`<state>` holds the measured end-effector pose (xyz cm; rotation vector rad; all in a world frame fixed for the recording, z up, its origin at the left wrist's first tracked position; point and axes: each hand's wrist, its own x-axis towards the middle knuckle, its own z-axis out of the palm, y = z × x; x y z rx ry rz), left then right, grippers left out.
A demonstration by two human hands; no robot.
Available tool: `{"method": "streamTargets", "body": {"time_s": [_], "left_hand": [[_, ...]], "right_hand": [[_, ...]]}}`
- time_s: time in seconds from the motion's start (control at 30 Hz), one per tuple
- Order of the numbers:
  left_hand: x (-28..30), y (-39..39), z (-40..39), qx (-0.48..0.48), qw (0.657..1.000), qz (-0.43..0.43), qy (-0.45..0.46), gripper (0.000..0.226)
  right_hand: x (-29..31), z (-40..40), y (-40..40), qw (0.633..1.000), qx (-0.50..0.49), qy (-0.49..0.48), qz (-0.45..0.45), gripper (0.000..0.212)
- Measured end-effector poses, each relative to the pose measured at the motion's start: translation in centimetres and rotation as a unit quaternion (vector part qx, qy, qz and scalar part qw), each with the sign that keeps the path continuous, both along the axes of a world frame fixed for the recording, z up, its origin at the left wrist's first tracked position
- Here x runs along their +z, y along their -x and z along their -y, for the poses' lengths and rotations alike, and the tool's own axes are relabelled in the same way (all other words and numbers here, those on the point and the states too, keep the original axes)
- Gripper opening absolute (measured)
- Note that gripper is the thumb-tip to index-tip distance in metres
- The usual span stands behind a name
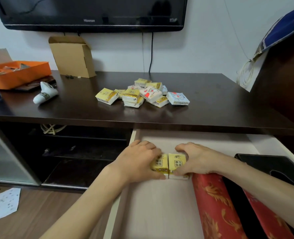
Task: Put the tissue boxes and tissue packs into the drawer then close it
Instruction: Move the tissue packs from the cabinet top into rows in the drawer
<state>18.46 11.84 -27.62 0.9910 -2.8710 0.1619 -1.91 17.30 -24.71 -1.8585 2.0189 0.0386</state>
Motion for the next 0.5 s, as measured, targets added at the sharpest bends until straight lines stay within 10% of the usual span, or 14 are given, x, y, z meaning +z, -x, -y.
{"method": "streamTargets", "body": {"time_s": [0.27, 0.5], "left_hand": [[6.0, -5.6, 3.9, 0.1, 0.929, -0.355, 0.018, 0.029], [8.2, -8.8, 16.7, 0.28, 0.899, -0.334, -0.051, 0.074]], "right_hand": [[5.5, 3.0, -1.6, 0.951, -0.015, 0.241, 0.193, 0.007], [10.5, 13.8, -5.7, 0.948, 0.067, 0.282, 0.13, 0.032]]}}
